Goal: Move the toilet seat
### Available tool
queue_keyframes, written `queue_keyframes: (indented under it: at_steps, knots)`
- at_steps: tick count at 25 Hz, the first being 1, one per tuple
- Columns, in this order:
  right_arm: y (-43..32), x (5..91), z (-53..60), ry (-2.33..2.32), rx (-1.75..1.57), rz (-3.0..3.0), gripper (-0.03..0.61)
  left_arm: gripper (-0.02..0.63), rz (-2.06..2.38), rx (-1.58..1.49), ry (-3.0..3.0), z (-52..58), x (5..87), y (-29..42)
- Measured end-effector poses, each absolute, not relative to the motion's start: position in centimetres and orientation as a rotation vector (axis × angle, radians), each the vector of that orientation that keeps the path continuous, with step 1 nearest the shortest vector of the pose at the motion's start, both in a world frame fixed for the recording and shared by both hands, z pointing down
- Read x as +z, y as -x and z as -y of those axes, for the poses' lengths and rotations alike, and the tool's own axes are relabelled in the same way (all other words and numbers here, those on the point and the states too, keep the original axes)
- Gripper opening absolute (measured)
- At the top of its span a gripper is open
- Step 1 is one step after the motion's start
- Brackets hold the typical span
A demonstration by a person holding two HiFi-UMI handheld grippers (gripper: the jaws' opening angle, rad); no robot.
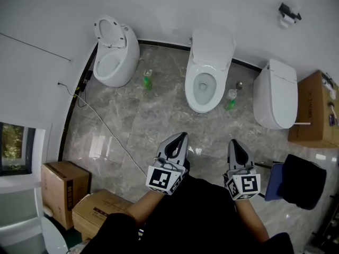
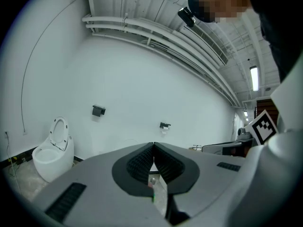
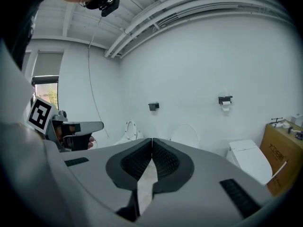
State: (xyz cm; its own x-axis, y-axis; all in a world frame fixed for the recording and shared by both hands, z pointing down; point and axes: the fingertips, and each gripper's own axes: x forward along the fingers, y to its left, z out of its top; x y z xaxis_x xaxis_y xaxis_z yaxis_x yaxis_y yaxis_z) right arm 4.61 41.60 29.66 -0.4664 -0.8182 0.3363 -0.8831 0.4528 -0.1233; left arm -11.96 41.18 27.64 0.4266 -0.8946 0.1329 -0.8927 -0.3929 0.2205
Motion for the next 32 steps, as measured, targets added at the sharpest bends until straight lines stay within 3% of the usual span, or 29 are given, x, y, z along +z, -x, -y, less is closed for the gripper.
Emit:
queue_keyframes:
  at_steps: [15, 27, 32]
  knots:
    - [1.2, 30.0, -33.6, -1.524, 0.398, 2.433, 0.029, 0.015, 1.556, -0.066, -2.353, -32.7, 29.3, 19.8]
    - [1.7, 30.5, -31.5, -1.528, 0.507, 2.400, 0.029, 0.015, 1.473, -0.016, -2.337, -30.3, 32.1, 19.8]
    - [1.8, 31.4, -31.3, -1.480, 0.370, 2.348, 0.029, 0.015, 1.486, 0.001, -2.340, -29.7, 32.3, 20.0]
